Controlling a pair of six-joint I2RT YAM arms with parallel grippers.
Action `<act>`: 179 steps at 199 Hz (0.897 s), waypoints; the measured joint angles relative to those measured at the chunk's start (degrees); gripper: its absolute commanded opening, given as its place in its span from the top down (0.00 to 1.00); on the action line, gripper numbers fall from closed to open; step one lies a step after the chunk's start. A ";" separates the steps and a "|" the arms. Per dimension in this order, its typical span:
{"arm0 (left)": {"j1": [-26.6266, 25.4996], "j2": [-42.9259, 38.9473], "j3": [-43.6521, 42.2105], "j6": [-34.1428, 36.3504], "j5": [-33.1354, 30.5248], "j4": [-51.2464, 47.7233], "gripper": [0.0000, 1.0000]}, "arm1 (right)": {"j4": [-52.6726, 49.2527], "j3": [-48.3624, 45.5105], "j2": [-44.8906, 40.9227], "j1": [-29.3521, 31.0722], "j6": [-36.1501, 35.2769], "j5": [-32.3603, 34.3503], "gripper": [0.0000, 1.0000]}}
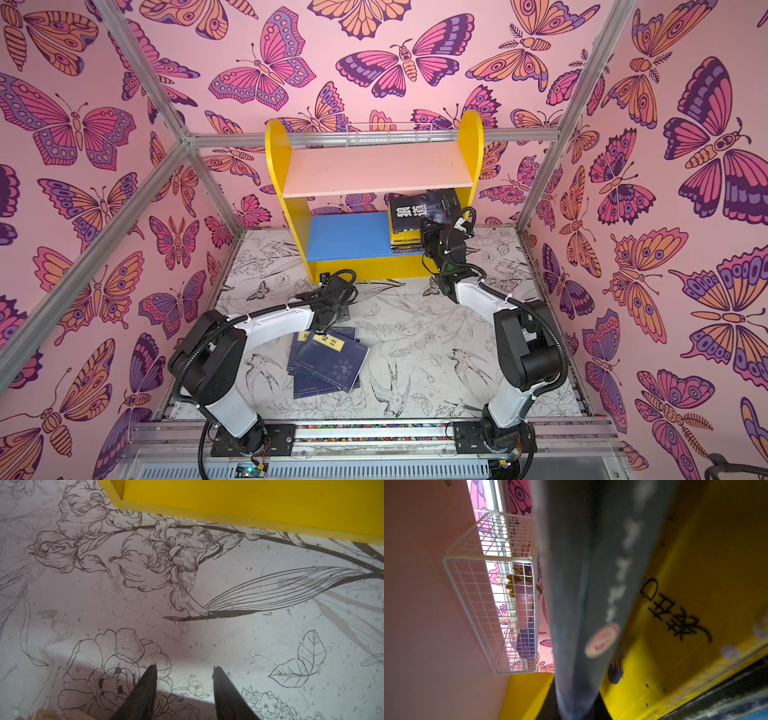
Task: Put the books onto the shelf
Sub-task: 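Lift the wolf-eye book with the right gripper onto the shelf stack, then lower the wolf-eye book flat onto the stack and push it flush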
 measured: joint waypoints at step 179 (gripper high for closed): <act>0.00 0.00 0.02 -0.04 0.02 0.00 0.54 | -32.17 7.21 -6.12 -0.11 -8.24 -6.64 0.32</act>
